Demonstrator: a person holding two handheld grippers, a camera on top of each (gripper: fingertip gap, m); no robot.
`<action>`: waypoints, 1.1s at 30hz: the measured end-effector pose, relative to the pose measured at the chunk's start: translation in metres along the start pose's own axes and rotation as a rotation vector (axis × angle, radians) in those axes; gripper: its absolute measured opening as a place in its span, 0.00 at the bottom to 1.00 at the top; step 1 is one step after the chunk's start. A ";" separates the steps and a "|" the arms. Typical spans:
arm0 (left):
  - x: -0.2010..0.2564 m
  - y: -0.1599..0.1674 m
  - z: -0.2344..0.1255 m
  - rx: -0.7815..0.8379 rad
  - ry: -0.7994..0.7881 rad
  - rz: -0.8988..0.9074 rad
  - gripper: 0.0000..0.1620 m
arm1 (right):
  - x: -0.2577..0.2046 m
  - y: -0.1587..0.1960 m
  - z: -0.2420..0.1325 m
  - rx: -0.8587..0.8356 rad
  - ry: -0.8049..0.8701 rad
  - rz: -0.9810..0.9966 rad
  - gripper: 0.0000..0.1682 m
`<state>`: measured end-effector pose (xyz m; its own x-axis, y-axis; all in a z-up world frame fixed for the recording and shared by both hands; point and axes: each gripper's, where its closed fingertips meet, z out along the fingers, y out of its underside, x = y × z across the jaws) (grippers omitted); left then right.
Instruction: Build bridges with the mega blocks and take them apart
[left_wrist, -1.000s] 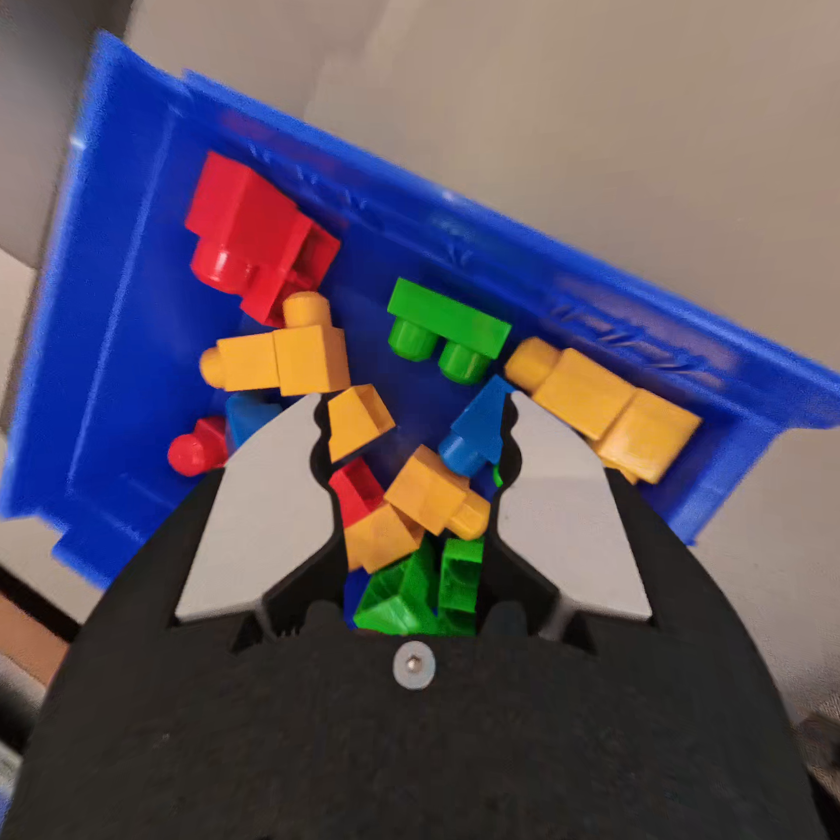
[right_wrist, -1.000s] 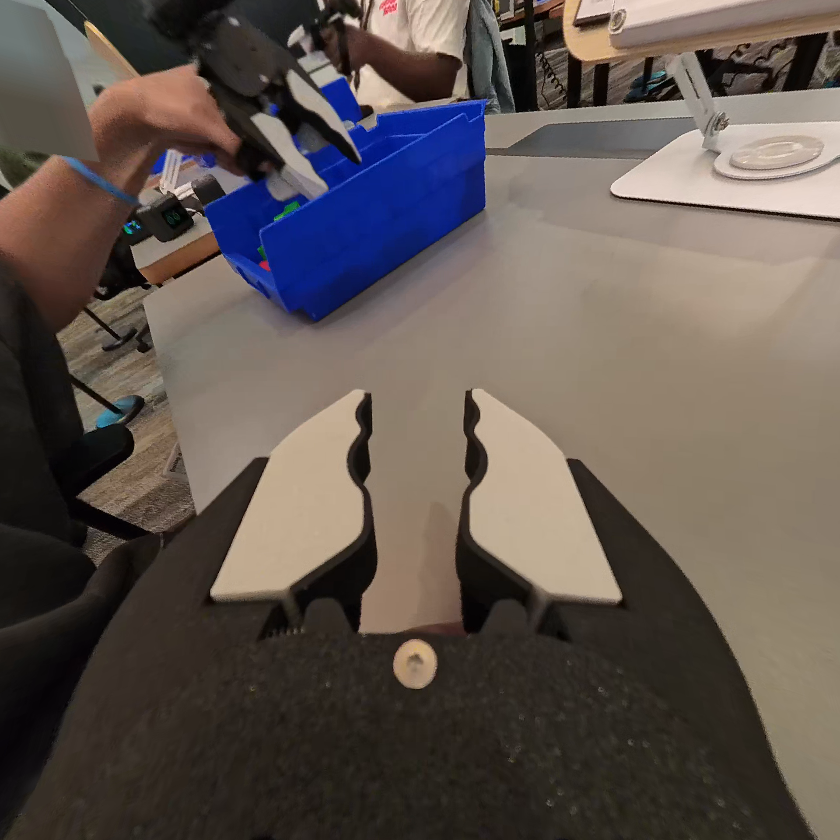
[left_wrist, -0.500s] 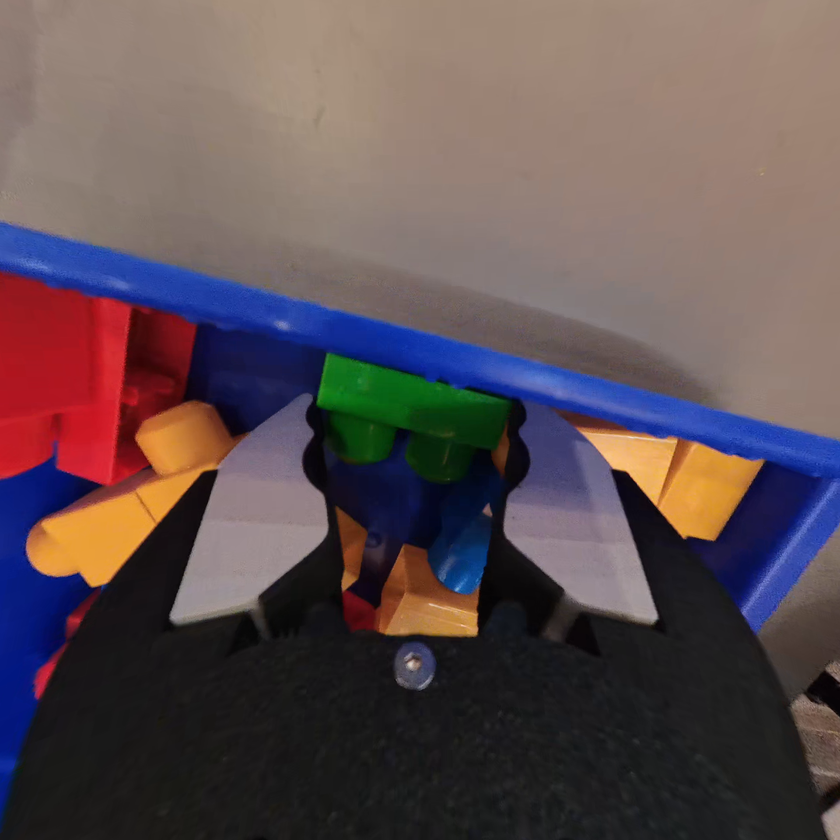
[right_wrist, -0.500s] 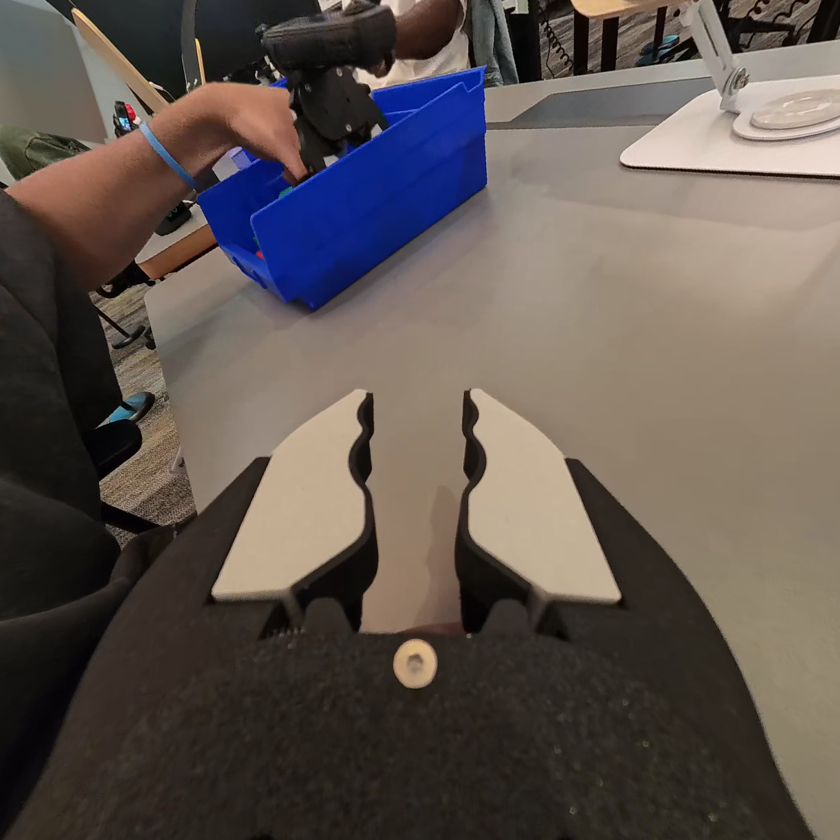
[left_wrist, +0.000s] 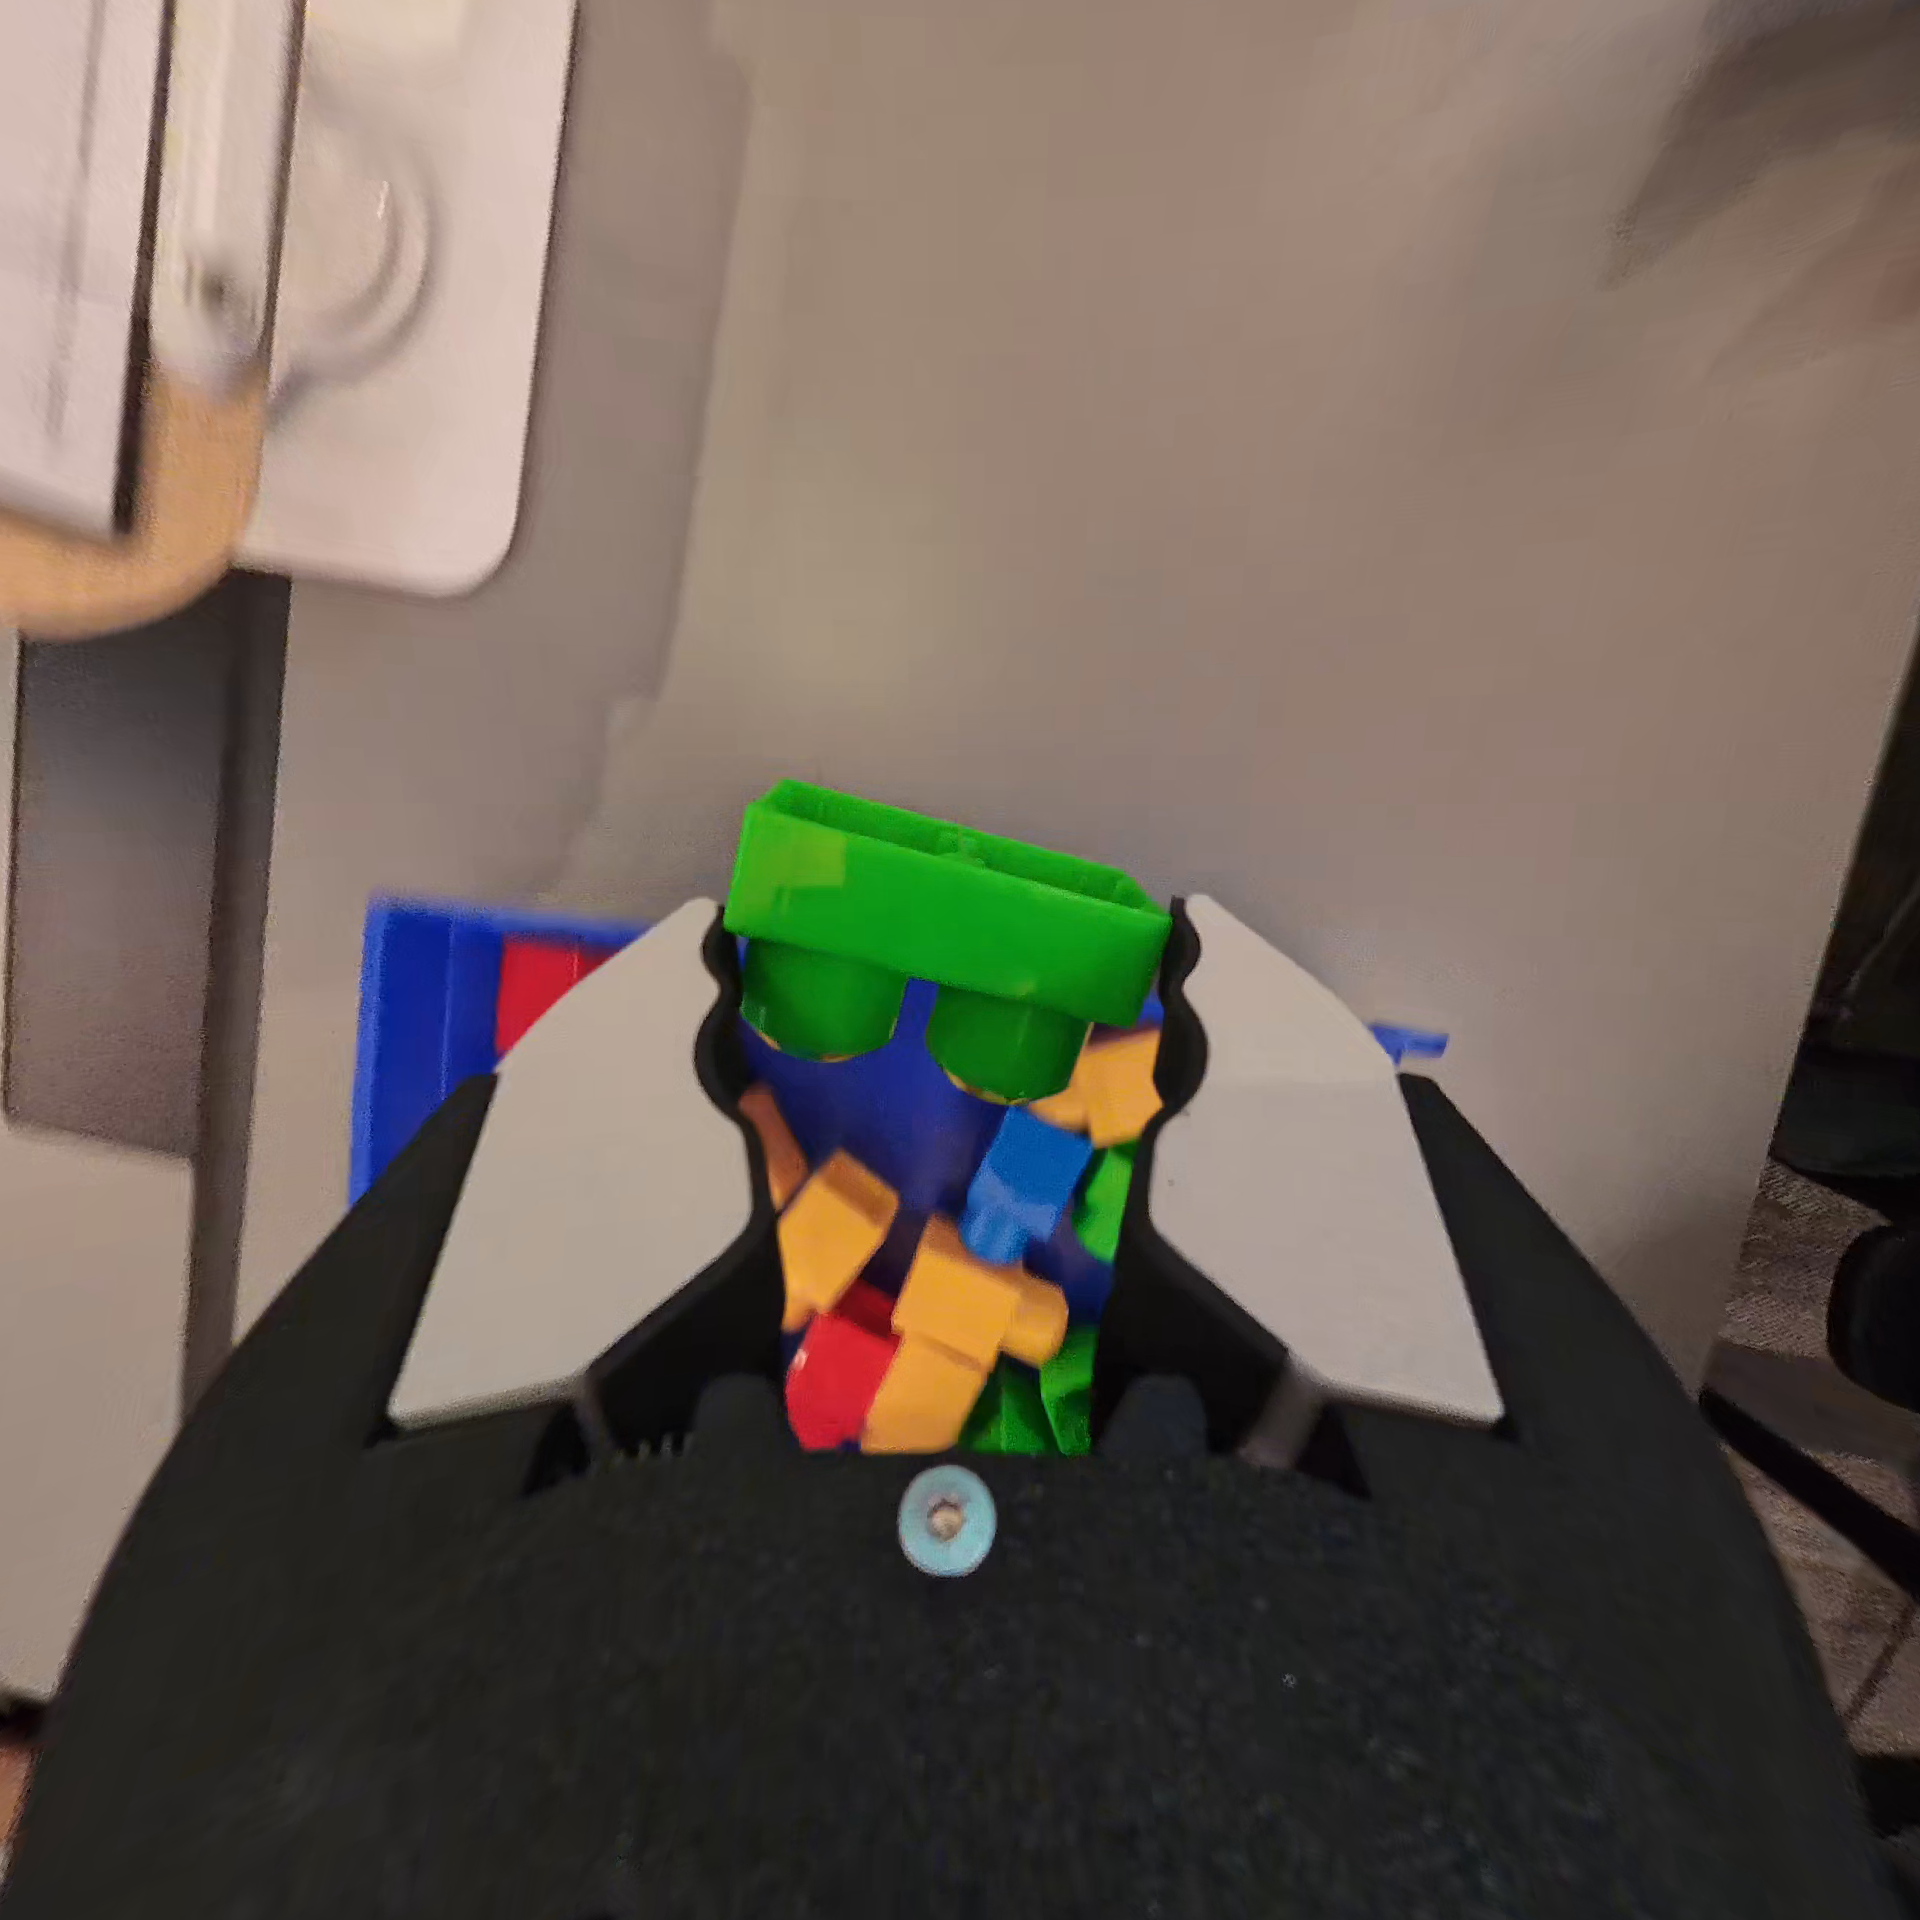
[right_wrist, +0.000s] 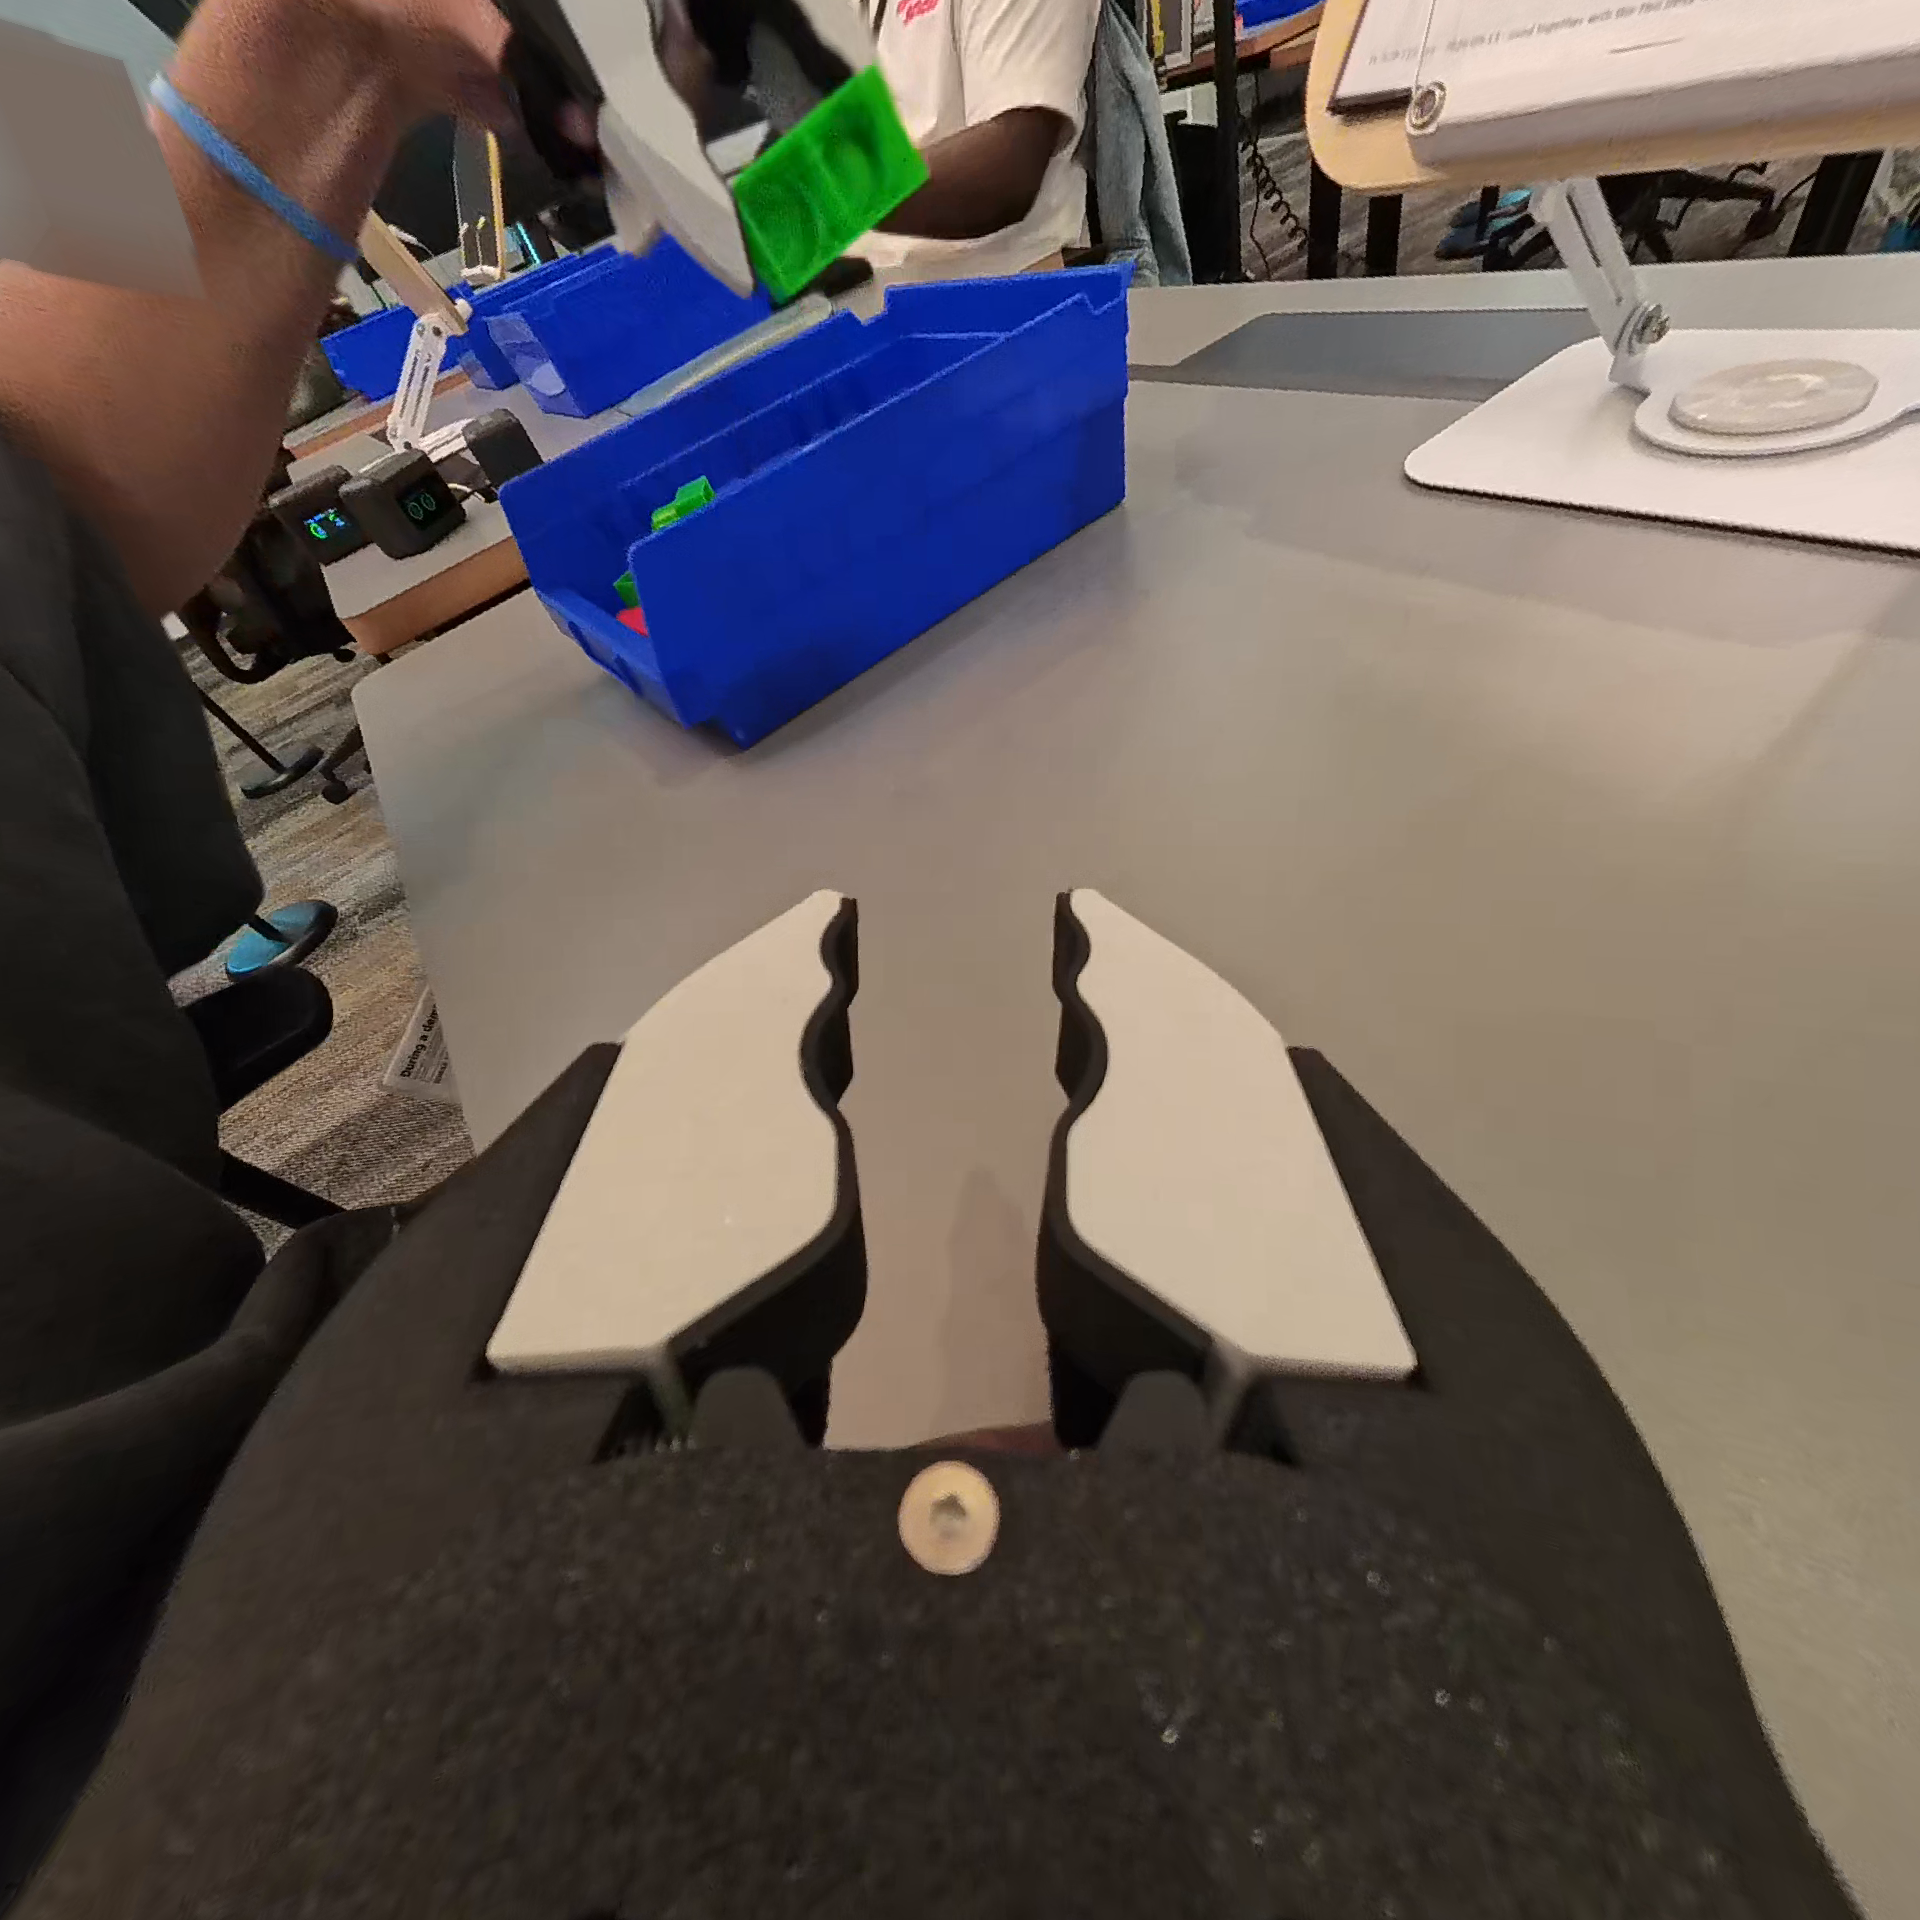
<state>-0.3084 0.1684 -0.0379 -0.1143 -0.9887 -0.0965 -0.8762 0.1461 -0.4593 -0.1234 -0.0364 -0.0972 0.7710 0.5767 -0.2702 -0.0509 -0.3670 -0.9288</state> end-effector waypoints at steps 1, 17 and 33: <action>0.007 -0.019 0.005 0.013 0.020 0.049 0.48 | 0.000 -0.001 0.000 0.001 0.002 -0.008 0.21; 0.039 -0.114 0.217 -0.251 0.236 0.411 0.48 | 0.009 0.009 -0.005 -0.042 0.035 -0.019 0.22; 0.037 -0.099 0.016 0.353 -0.066 -0.006 0.52 | 0.006 0.020 -0.003 -0.089 0.008 -0.007 0.22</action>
<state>-0.2179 0.1181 -0.0098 -0.0692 -0.9872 -0.1440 -0.6598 0.1535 -0.7356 -0.1183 -0.0426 -0.1167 0.7762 0.5735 -0.2618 0.0107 -0.4272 -0.9041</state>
